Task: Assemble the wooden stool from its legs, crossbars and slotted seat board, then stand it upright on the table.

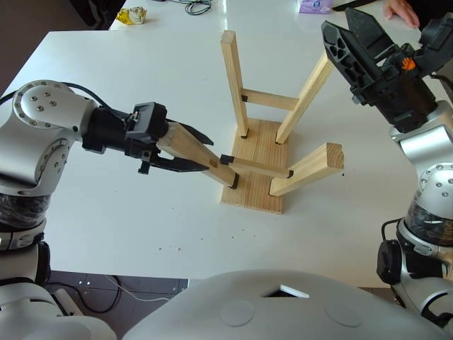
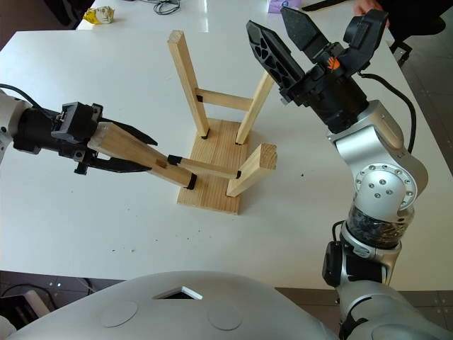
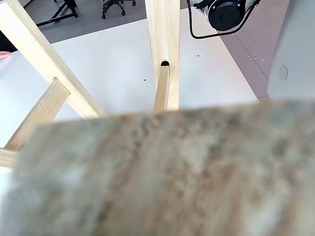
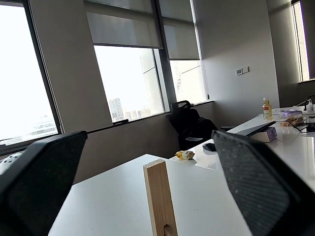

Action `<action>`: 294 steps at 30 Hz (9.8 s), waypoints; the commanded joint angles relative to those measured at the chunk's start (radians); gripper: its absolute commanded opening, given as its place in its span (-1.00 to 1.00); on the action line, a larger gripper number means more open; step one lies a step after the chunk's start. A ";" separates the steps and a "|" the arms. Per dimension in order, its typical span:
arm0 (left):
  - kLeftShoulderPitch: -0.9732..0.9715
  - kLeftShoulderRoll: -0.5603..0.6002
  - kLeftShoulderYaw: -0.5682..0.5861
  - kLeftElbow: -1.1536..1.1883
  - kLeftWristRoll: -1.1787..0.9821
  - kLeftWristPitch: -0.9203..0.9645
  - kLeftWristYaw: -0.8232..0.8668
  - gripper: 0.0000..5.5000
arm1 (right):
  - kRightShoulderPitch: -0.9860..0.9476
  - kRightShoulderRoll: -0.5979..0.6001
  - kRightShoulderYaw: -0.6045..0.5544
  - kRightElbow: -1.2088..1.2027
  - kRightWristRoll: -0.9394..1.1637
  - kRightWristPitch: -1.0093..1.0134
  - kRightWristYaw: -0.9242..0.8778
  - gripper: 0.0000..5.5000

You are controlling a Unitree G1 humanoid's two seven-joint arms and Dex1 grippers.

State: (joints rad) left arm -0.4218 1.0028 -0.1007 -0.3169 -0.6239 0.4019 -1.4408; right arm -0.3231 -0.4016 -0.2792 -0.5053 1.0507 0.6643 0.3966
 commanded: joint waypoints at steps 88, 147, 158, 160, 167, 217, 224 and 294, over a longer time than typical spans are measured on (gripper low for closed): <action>-0.187 -0.118 -0.351 0.490 0.224 -0.267 -0.169 -0.26 | -0.127 -0.155 0.146 0.136 -0.149 -0.098 0.256 0.49; -0.412 -0.358 -0.482 0.766 0.323 -0.381 -0.173 -0.26 | -0.517 -0.057 0.660 0.880 -0.868 -0.563 1.114 -1.00; -0.055 -0.093 -0.301 0.319 0.202 -0.228 -0.072 -0.26 | -0.526 -0.166 0.259 0.684 -0.760 -0.502 0.742 -1.00; -0.012 -0.067 -0.275 0.269 0.191 -0.203 -0.040 -0.26 | -0.526 -0.191 0.175 0.665 -0.772 -0.505 0.632 -1.00; 0.104 0.027 -0.144 0.098 0.121 -0.121 0.054 -0.26 | -0.517 -0.325 0.044 0.931 -0.958 -0.619 0.251 -1.00; 0.019 0.006 -0.211 0.114 0.187 -0.115 -0.054 -0.26 | -0.240 -0.221 0.063 0.640 -0.799 -0.551 0.293 -1.00; -0.078 -0.052 -0.295 0.201 0.225 -0.124 -0.111 -0.26 | -0.355 -0.231 0.067 0.292 -0.407 -0.245 0.404 -1.00; -0.230 -0.335 -0.386 -0.122 -0.021 0.860 0.753 -0.26 | 0.189 -0.007 0.572 -0.256 -1.021 -0.100 -0.260 -1.00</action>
State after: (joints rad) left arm -0.7480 0.6550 -0.3389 -0.5150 -0.6478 1.1812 -0.6369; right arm -0.0591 -0.4547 0.3722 -0.7102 -0.0014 0.5573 0.1311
